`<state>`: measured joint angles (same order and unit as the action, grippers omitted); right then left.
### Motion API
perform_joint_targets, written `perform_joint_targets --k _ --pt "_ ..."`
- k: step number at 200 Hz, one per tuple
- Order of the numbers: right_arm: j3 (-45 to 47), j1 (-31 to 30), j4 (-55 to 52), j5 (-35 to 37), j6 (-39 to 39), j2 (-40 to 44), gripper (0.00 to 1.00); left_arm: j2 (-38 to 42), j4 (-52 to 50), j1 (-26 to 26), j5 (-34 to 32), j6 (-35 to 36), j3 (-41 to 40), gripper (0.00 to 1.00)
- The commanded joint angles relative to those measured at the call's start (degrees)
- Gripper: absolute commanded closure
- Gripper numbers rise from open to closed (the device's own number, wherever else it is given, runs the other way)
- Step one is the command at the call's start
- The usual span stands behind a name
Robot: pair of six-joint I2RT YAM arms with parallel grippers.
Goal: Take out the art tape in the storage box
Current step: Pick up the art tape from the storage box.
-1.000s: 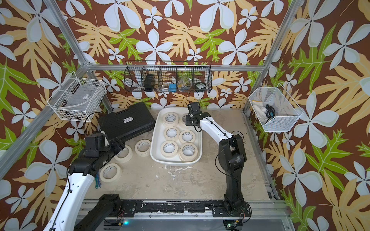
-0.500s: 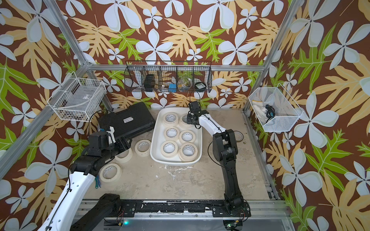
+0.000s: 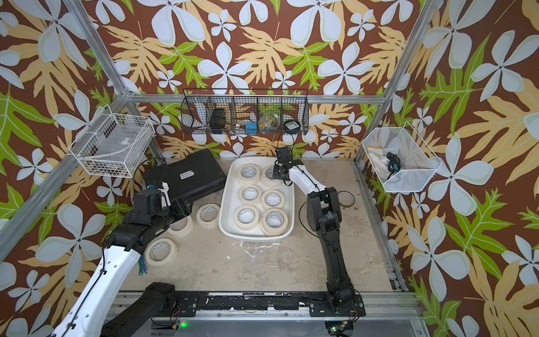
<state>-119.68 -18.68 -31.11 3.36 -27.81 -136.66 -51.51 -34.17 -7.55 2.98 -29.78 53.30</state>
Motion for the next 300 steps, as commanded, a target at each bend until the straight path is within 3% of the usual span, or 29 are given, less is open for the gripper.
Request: perform_joint_targets --k 1,52,111,208,256,300 --pt "0.2 0.0 0.3 -1.2 0.0 0.6 0.76 -0.7 0.7 -0.1 -1.1 2.0 0.7 0.32" --pt "1.1 0.0 -0.2 -0.1 1.9 4.6 0.89 -3.3 0.3 -1.6 -1.1 3.9 3.5 0.33" --pt "6.4 0.0 -0.9 0.2 3.9 13.3 0.95 -6.3 0.2 -10.4 -6.4 2.7 6.6 0.34" --pt "32.1 -2.8 1.0 -2.9 5.5 38.2 0.98 -15.3 0.7 -25.6 -14.2 -2.5 14.6 0.35" --pt "44.5 -9.9 1.4 -0.9 3.5 48.5 0.98 -19.7 3.1 -28.2 -9.1 -1.2 17.4 0.36" --pt "49.4 -18.3 0.9 2.2 -0.2 52.8 0.98 -25.2 4.9 -33.6 -9.6 -1.6 19.1 0.39"
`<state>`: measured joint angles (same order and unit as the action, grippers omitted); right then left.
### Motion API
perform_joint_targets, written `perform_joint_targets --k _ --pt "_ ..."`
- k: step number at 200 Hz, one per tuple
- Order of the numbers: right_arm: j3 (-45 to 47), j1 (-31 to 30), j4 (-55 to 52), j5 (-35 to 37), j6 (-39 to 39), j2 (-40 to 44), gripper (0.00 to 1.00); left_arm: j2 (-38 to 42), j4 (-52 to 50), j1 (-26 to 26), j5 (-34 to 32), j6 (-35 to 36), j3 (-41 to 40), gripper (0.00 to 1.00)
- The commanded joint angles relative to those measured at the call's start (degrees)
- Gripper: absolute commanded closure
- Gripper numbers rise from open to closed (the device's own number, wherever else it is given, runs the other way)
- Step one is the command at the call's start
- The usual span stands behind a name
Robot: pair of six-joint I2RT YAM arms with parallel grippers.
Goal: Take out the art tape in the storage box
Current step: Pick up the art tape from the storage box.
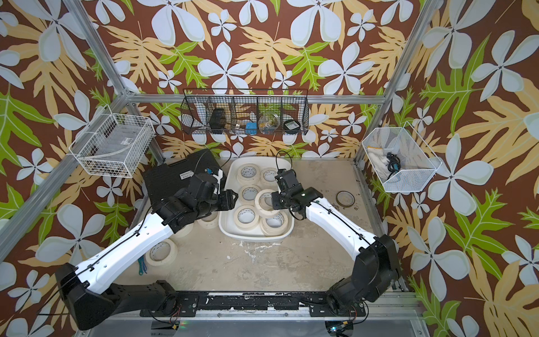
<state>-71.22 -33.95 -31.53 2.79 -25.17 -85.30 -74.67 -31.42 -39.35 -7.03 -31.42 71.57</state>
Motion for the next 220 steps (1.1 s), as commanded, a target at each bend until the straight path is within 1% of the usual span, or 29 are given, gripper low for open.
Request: perform_joint_targets --k 1,39,86,91,98,119,124,130,145,160,167,184,190,205,208,220 --pt "1.0 -3.2 1.3 2.8 -2.9 1.5 0.98 -2.2 2.2 -2.0 0.4 0.0 0.9 0.39" --pt "3.1 -5.9 1.2 4.1 -4.8 3.6 0.98 -6.3 2.6 -6.1 -1.2 0.2 1.8 0.41" --pt "4.3 -6.9 0.9 5.2 -5.4 5.1 0.98 -10.4 2.1 -8.2 -2.1 -0.1 1.7 0.46" --pt "4.4 -7.1 0.9 5.3 -5.4 5.1 0.98 -10.8 2.0 -8.3 -2.2 -0.3 1.7 0.49" --pt "4.3 -7.1 0.7 5.4 -5.4 5.1 0.98 -11.2 1.8 -8.6 -2.4 -0.7 1.6 0.50" --pt "4.3 -7.3 0.5 5.8 -5.3 5.1 0.98 -12.4 0.6 -9.8 -5.6 -1.9 2.1 0.52" --pt "4.2 -7.4 0.4 5.9 -5.3 5.1 0.98 -12.6 0.3 -10.0 -6.2 -2.1 2.2 0.54" --pt "4.3 -7.5 0.4 6.1 -5.3 5.2 0.97 -12.8 0.2 -10.0 -6.3 -2.1 2.2 0.59" --pt "4.4 -7.7 0.5 6.6 -5.3 5.2 0.96 -13.6 -0.6 -10.0 -7.1 -3.0 2.6 0.62" --pt "4.6 -7.8 0.7 6.4 -5.3 5.1 0.95 -14.4 -1.2 -10.0 -7.3 -3.3 3.0 0.73" --pt "4.6 -7.9 0.9 6.5 -5.2 5.0 0.93 -14.7 -1.4 -10.0 -7.7 -3.7 3.0 0.76" --pt "4.9 -8.0 1.1 6.2 -5.1 4.9 0.88 -14.7 -1.6 -10.0 -8.0 -4.4 2.7 0.86" --pt "5.1 -8.0 1.2 6.1 -5.0 4.9 0.86 -14.8 -1.4 -10.0 -7.8 -4.5 2.4 0.91" --pt "5.2 -8.1 1.6 5.9 -4.8 5.0 0.81 -14.7 -1.2 -10.0 -7.0 -5.4 1.9 0.97" --pt "5.3 -8.1 1.7 5.9 -4.8 5.0 0.79 -14.6 -1.0 -10.0 -6.5 -5.6 1.7 1.00" --pt "5.5 -8.1 1.9 5.9 -4.8 5.3 0.74 -14.6 -0.6 -10.0 -4.9 -6.5 1.1 1.00"
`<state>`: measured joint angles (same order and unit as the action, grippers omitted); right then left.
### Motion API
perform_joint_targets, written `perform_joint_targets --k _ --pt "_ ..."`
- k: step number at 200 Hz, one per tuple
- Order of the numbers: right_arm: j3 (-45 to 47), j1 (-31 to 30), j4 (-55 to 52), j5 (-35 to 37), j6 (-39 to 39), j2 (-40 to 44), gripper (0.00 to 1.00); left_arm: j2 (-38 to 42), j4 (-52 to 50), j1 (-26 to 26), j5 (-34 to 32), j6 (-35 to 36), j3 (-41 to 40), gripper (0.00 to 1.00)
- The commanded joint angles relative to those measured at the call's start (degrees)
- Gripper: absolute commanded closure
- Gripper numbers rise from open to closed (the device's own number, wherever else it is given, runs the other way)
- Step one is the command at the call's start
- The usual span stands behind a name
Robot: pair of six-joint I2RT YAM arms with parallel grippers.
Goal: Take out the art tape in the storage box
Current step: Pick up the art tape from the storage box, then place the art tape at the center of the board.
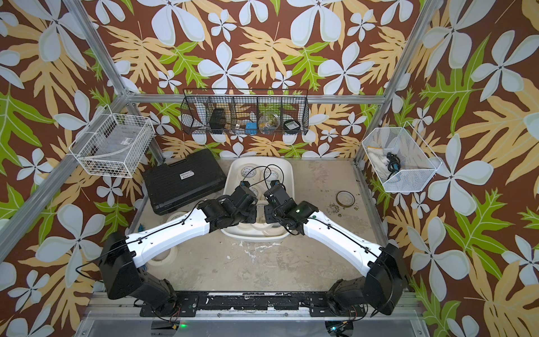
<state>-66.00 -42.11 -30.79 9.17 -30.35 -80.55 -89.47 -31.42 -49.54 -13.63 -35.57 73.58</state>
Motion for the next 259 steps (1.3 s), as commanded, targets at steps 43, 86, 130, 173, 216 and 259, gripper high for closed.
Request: perform_joint_targets --k 43,86,130,173,216,259 --pt "0.2 0.0 1.7 -0.9 0.6 3.4 0.54 3.5 -1.2 0.2 1.8 -7.5 -3.0 1.00" --pt "0.1 0.2 2.2 -0.4 1.1 7.8 0.47 11.1 -5.7 0.5 -4.3 -15.2 -5.8 1.00" --pt "2.1 0.4 3.2 0.7 1.4 10.2 0.45 24.6 -6.9 10.0 0.3 -25.1 -19.1 1.00" --pt "3.4 0.5 4.4 -0.6 1.1 9.4 0.45 33.0 -15.9 14.0 -7.0 -36.9 -26.7 1.00" --pt "4.0 0.5 4.4 -0.6 0.7 9.0 0.45 34.3 -26.6 16.0 -12.5 -48.1 -29.8 1.00" --pt "5.0 0.8 4.9 0.0 0.9 9.5 0.44 40.3 -25.5 17.8 -13.5 -54.2 -37.5 1.00"
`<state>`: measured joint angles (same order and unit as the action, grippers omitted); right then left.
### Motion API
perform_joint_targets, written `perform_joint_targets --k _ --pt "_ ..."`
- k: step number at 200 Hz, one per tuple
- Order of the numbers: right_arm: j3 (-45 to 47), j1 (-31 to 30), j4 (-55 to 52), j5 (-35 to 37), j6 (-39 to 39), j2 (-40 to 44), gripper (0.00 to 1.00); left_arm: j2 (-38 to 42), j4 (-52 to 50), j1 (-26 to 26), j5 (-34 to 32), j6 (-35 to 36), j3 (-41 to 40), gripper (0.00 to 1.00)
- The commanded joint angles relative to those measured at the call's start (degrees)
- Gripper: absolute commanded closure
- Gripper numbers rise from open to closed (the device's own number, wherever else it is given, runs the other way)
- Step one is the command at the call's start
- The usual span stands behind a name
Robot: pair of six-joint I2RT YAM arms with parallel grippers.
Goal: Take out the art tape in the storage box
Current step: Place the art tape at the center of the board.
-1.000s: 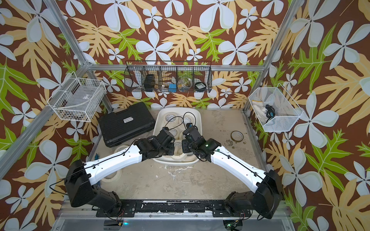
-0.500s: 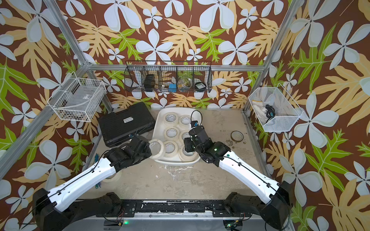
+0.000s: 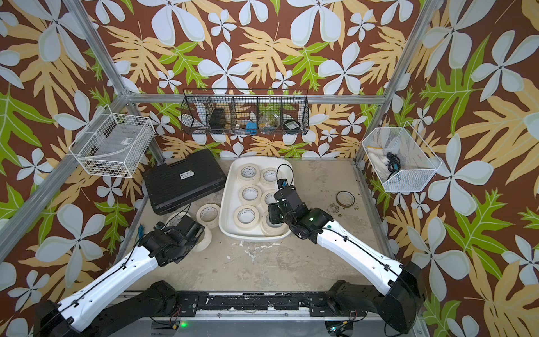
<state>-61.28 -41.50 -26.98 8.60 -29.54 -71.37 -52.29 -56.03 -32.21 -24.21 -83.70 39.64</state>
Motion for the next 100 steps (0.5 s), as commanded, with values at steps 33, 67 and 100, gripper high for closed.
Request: perform_joint_targets --k 33,67,100 --pt "0.8 0.8 1.3 0.4 0.3 0.0 0.45 6.0 1.3 0.9 -2.7 -9.5 -10.0 1.00" --pt "1.2 1.4 1.4 0.0 0.4 -0.1 0.45 4.4 2.9 1.9 -2.2 -9.7 -12.7 1.00" --pt "1.7 1.7 1.7 -0.3 0.3 -0.1 0.45 2.1 4.2 3.3 -2.2 -8.9 -13.9 1.00"
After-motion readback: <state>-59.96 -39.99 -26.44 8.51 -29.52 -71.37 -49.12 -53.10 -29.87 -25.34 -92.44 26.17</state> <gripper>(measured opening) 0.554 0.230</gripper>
